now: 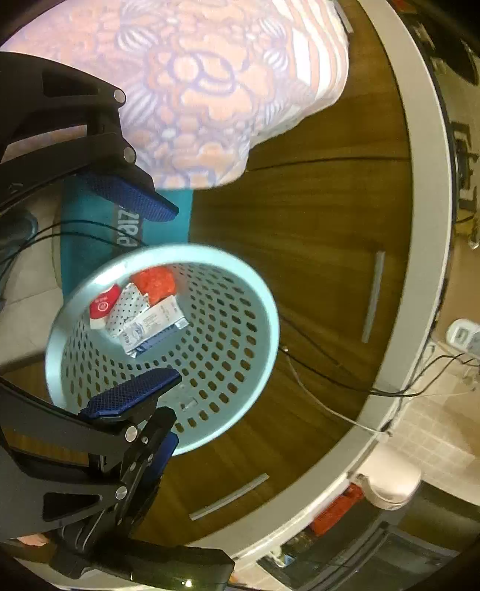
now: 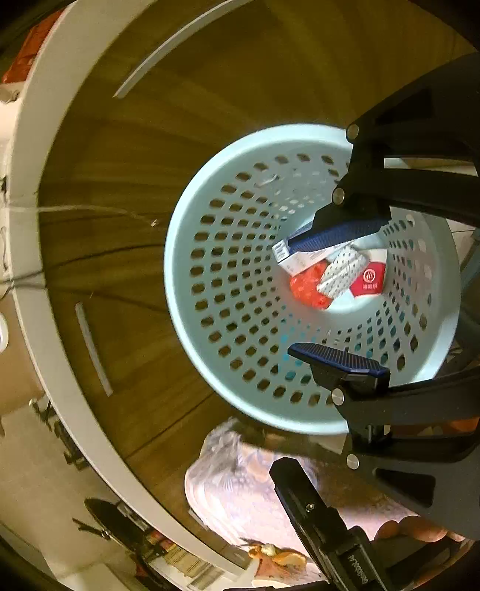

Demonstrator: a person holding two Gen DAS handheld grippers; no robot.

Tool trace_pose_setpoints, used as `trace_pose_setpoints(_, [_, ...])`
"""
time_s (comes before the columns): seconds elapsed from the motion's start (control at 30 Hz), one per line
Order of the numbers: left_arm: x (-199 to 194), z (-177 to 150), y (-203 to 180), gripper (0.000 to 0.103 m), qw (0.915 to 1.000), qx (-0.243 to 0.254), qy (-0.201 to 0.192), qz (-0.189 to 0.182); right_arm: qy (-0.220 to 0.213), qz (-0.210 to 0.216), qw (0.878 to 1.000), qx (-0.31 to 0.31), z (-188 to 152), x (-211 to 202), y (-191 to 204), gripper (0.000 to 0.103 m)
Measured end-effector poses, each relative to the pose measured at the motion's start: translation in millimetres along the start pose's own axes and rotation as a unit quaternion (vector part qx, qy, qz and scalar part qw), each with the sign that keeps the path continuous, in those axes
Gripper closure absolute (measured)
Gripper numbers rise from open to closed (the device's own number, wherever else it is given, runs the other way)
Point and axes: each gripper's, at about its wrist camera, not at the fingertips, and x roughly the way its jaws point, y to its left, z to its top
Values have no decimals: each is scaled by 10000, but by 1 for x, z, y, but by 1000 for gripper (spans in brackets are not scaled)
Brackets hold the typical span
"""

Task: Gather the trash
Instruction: 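Carry the red cup and heart napkin over the basket and release both, then return both tools to the table toward the orange cup and wrapper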

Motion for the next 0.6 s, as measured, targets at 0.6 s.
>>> trace_pose_setpoints(0.6, [-139,-3,53,24,9892,-414,-1341,423,-666,583,9912,-988,25,-47,113,55])
